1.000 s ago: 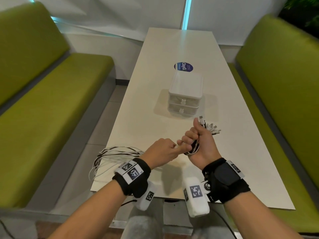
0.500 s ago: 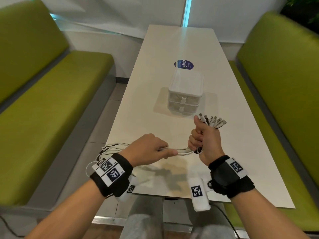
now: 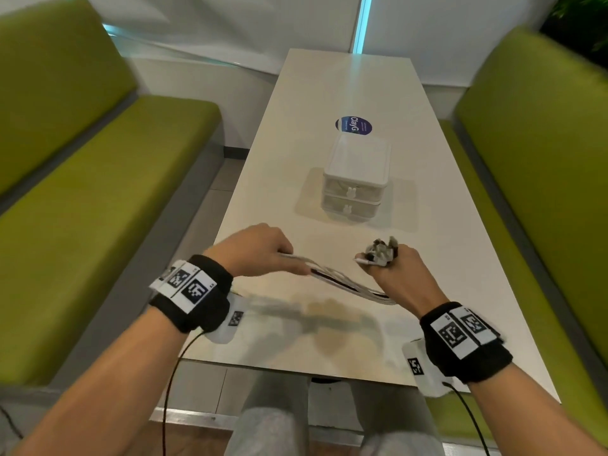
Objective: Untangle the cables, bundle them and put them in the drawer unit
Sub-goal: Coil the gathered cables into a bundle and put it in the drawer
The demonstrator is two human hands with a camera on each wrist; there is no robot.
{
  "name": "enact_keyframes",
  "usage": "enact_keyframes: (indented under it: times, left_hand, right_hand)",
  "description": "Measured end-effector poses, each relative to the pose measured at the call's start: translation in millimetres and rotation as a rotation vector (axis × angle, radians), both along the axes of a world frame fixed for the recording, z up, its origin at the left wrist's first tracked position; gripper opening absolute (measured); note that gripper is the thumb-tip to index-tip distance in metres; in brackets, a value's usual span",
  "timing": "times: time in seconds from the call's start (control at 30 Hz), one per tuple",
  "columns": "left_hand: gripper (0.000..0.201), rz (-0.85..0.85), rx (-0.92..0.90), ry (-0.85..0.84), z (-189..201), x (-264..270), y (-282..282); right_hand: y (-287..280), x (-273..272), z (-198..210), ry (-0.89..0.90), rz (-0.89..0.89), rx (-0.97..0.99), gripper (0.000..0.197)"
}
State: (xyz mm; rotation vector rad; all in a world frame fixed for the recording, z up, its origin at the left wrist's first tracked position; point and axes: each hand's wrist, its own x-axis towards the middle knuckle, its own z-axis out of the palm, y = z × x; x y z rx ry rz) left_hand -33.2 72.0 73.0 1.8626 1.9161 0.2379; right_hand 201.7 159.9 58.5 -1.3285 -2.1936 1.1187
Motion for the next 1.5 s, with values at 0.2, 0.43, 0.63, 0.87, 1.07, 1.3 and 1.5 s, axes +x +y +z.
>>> enact_keyframes:
  times: [0.2,0.43,0.63,0.87,1.07,1.3,1.5]
  left_hand:
    - [0.059,-0.011,0.148,-0.165,2,6,6]
    - [0.053,0.012,0.171,-0.197,3,1,7]
    - [0.059,0.075,0.097,-0.193,1,-10,1]
    - [0.060,0.051,0.082,-0.128,-1,1,-3]
    - [0.061,0.051,0.094,-0.135,-2,1,-4]
    - [0.055,0.126,0.157,-0.167,-5,-4,-4]
    - [0.045,0.206,0.319,-0.184,-13,13,-7]
  right_hand:
    - [-5,5,0,-0.092,0.128,0.126,0.035]
    - [-16,0,-6,-0.267,0.332,0.115,0.030]
    - [-11,-8,-4,-0.417,0.319,0.249,0.038]
    - [-16,-11,-9,-0.451,0.397,0.087,0.030]
    - [-15,-6,-8,-0.213,0.304,-0.290,0.011]
    - [-24,-4,3,-0.035,0.263,-0.401,0.026]
    - [-22,-8,-1,0.337,-0.034,-0.493,0.025]
